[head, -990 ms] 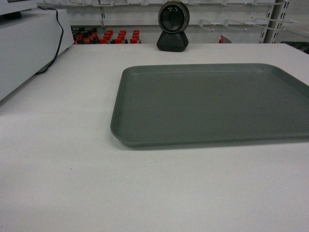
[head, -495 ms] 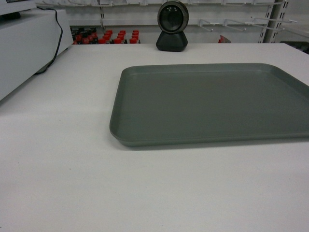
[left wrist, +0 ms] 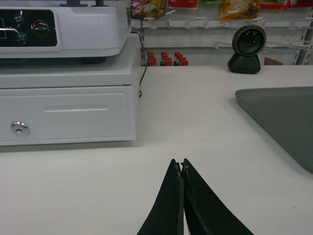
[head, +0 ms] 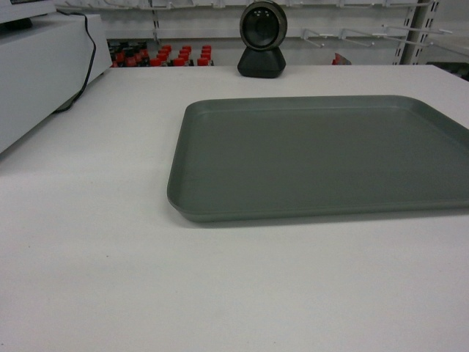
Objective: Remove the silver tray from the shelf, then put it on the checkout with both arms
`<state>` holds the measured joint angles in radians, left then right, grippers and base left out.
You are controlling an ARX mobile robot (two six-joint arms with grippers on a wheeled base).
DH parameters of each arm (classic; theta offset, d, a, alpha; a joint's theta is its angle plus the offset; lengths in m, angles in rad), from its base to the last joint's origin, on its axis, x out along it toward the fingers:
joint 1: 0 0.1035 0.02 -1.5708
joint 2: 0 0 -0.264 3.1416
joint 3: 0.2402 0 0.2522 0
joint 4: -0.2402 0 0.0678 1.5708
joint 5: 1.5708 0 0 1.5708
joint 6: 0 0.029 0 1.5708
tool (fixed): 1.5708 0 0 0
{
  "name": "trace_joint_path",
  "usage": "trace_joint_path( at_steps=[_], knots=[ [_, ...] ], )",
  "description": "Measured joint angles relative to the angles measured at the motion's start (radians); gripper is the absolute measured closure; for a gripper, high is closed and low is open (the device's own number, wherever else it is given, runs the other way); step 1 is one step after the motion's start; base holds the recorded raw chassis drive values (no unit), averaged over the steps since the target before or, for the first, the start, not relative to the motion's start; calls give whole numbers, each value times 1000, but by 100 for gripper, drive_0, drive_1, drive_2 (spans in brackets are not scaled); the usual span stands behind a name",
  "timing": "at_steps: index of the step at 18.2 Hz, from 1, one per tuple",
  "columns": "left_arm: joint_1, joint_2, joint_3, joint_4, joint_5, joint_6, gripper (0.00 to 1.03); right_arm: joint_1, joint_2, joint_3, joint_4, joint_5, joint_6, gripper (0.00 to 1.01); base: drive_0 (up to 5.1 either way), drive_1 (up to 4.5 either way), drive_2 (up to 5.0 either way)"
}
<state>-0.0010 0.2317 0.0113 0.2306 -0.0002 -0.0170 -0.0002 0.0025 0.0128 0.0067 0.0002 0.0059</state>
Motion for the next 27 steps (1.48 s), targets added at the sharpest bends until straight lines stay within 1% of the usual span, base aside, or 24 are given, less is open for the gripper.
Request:
trace_joint_path(
  at_steps=[2, 4, 5, 6, 7, 8, 9, 19, 21, 22, 24, 25, 26, 27],
  knots=[
    [0, -32, 0, -30, 0, 0, 102, 0, 3, 0, -19, 0, 0, 100, 0, 0, 0],
    [0, -53, 0, -56, 0, 0, 102, 0, 2, 0, -8, 0, 0, 100, 0, 0, 0],
    [0, -84, 1, -97, -1, 0, 102, 0, 2, 0, -11, 0, 0, 100, 0, 0, 0],
    [0, -164, 1, -218, 3, 0, 102, 0, 2, 0, -11, 0, 0, 100, 0, 0, 0],
    [0, -223, 1, -228, 0, 0, 102, 0, 2, 0, -12, 0, 1, 100, 0, 0, 0],
    [0, -221, 6, -221, -2, 1, 102, 0, 2, 0, -11, -1, 0, 100, 0, 0, 0],
    [0, -221, 1, -242, -1, 0, 102, 0, 2, 0, -12, 0, 0, 100, 0, 0, 0],
    [0, -221, 1, -235, 0, 0, 102, 0, 2, 0, -11, 0, 0, 99, 0, 0, 0],
    [0, -221, 1, -235, 0, 0, 97, 0, 2, 0, -11, 0, 0, 91, 0, 0, 0],
    [0, -221, 1, -235, 0, 0, 95, 0, 2, 0, -11, 0, 0, 89, 0, 0, 0],
    [0, -221, 1, -235, 0, 0, 88, 0, 2, 0, -11, 0, 0, 82, 0, 0, 0],
    [0, -221, 1, -235, 0, 0, 80, 0, 2, 0, -11, 0, 0, 74, 0, 0, 0],
    [0, -221, 1, -235, 0, 0, 67, 0, 2, 0, -11, 0, 0, 61, 0, 0, 0],
    [0, -221, 1, -235, 0, 0, 47, 0, 2, 0, -11, 0, 0, 43, 0, 0, 0]
  ],
)
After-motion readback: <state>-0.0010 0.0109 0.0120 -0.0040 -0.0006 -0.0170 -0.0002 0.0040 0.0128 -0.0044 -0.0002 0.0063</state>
